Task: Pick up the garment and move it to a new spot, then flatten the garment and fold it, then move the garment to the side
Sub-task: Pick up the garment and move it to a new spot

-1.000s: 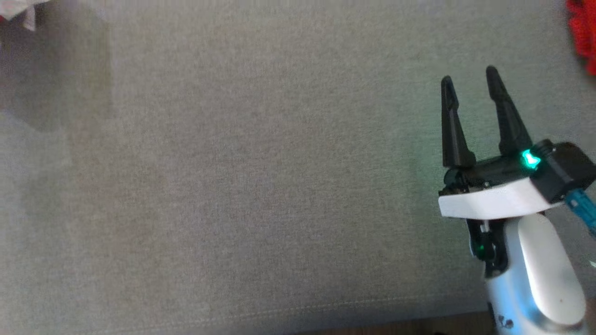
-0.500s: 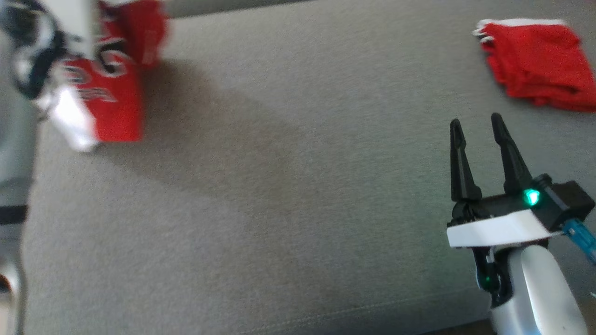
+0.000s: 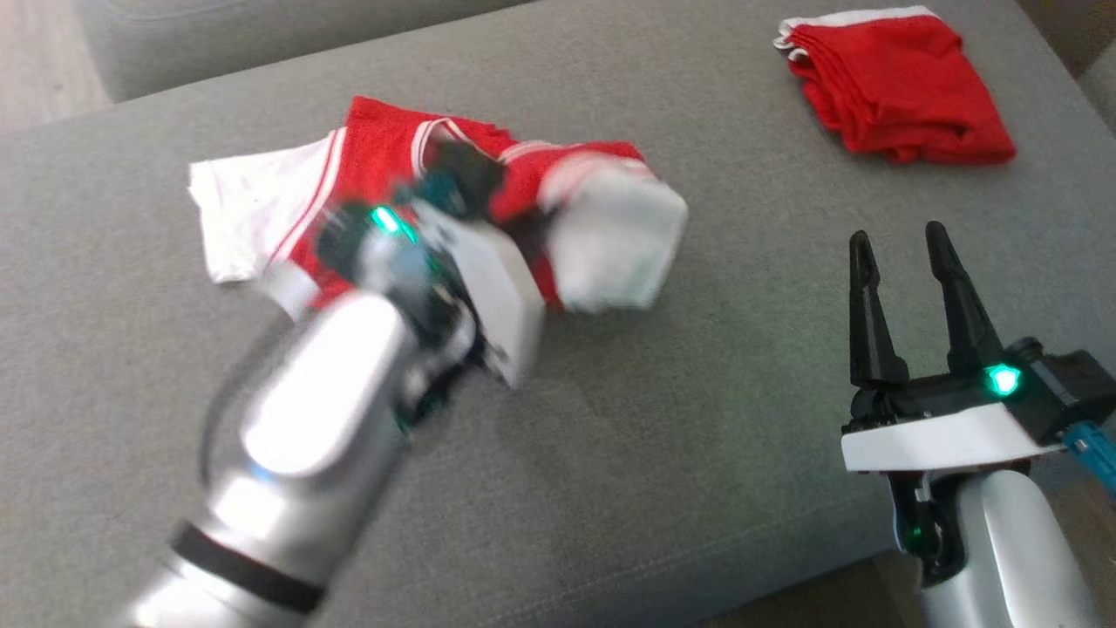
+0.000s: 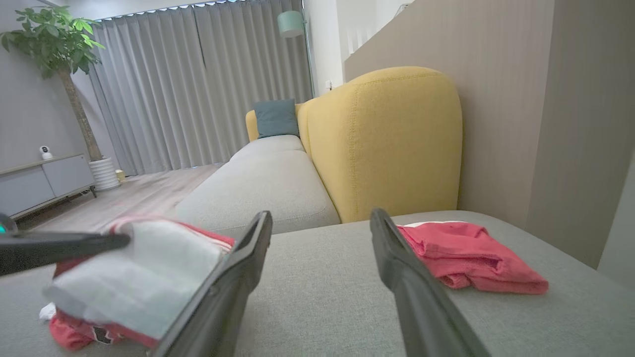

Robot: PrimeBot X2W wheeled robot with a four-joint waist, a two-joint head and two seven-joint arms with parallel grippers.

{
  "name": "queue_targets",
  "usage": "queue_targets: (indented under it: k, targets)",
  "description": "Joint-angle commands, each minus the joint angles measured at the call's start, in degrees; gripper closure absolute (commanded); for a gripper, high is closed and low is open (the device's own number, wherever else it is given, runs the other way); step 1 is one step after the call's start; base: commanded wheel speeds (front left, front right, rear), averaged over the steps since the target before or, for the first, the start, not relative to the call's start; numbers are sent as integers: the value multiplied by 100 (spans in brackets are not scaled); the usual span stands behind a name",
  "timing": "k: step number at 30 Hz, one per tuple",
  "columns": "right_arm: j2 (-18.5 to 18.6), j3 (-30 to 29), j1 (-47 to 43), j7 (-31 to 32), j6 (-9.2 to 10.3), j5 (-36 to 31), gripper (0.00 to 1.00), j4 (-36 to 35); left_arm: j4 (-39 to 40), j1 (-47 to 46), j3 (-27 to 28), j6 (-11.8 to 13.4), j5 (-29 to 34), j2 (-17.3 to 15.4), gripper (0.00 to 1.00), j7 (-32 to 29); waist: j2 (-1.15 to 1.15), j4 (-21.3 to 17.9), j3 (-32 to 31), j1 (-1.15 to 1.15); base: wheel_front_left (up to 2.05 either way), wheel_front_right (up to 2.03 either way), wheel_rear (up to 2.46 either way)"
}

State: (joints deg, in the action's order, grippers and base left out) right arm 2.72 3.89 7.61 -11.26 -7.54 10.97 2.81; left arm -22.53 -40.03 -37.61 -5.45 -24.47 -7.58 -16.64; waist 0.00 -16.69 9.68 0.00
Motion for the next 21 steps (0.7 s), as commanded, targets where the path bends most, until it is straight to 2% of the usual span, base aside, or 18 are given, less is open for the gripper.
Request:
queue_targets:
  k: [1,2,3,4,5,13,21]
  targets:
    - [16,149,142,-30,5,51,0,-171,112,1,123,95,-96,96,100,247,0,-70,69,0,0,0,0]
    - [16,152,143,-40,5,58,0,-153,70,131,71,146,-97,173,100,393,0,-82,76,0,0,0,0]
    - [16,156,144,-51,5,61,0,-134,19,254,20,187,-108,232,71,517,0,-91,79,0,0,0,0]
    - [16,160,140,-60,5,62,0,-114,-25,363,-14,238,-120,279,31,651,0,-95,68,0,0,0,0]
    - [16,158,129,-68,5,63,0,-88,-54,450,-43,298,-111,316,0,816,0,-89,47,0,0,0,0]
    - [16,153,8,-71,5,43,0,113,1,1043,-161,637,-270,438,0,1740,0,216,-236,0,0,0,0]
    - [16,59,-256,-46,5,-190,0,240,173,1590,55,971,-319,259,0,2250,0,703,-673,0,0,0,0]
